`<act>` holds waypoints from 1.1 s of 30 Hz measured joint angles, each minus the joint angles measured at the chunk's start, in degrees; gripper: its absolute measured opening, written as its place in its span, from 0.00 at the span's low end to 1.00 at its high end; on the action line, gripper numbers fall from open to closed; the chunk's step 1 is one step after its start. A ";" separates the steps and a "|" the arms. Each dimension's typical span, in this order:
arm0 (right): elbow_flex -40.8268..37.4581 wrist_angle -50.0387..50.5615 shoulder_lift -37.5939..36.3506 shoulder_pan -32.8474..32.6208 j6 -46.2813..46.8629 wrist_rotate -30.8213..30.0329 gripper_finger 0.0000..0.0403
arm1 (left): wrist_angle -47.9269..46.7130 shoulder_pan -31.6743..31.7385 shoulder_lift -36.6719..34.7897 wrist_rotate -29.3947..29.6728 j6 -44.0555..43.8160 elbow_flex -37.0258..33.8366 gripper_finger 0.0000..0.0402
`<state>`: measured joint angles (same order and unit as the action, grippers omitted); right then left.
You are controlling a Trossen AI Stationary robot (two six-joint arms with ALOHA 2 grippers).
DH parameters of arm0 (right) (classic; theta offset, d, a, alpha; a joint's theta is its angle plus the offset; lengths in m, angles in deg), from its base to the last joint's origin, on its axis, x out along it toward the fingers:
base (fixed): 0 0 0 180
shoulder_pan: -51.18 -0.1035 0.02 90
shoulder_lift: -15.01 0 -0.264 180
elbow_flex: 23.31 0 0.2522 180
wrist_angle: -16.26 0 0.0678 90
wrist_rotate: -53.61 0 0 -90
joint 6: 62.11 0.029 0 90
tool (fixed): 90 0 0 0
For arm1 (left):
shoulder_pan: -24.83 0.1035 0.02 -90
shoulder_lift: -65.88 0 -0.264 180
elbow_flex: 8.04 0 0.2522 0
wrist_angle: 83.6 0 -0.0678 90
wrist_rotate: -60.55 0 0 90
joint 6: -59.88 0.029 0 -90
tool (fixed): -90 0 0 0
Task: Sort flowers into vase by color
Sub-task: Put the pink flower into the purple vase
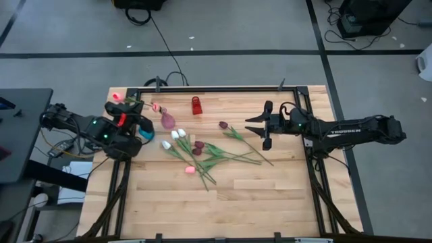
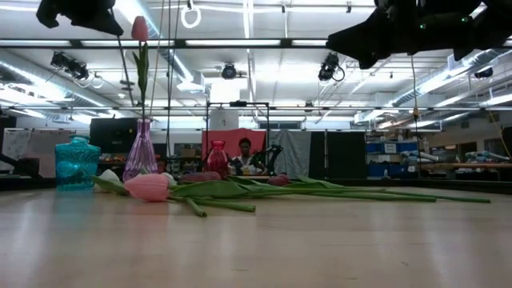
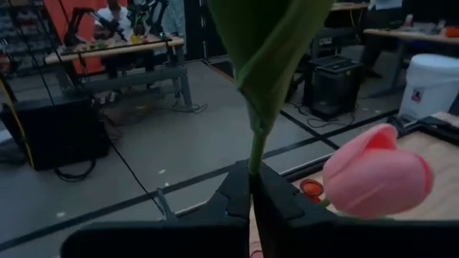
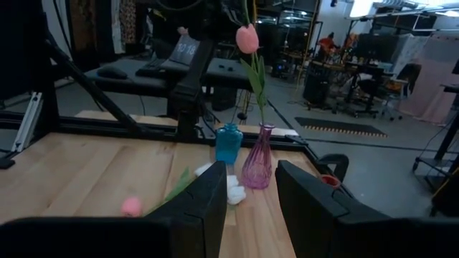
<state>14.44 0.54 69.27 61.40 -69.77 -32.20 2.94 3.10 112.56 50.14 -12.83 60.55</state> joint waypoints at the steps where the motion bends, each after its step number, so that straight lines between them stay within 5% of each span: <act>1: 0.00 -0.41 0.00 0.00 0.00 -0.01 0.33 | 0.90 0.00 -0.64 -0.09 -0.02 -0.75 0.02; 15: 0.00 -2.86 0.00 0.00 -1.08 1.51 0.33 | 6.89 0.00 -8.57 0.22 -5.75 -8.68 0.02; 26: 0.00 -3.94 0.00 0.00 -1.53 1.65 0.33 | 10.85 0.43 -7.41 4.04 -5.57 -8.68 0.02; 33: 0.00 -5.11 0.00 0.00 -1.53 3.31 0.33 | 13.78 4.31 -3.43 0.71 -5.55 -11.49 0.02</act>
<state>14.44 -4.57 69.27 61.40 -71.30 -28.89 16.72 7.41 109.13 50.85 -18.38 49.06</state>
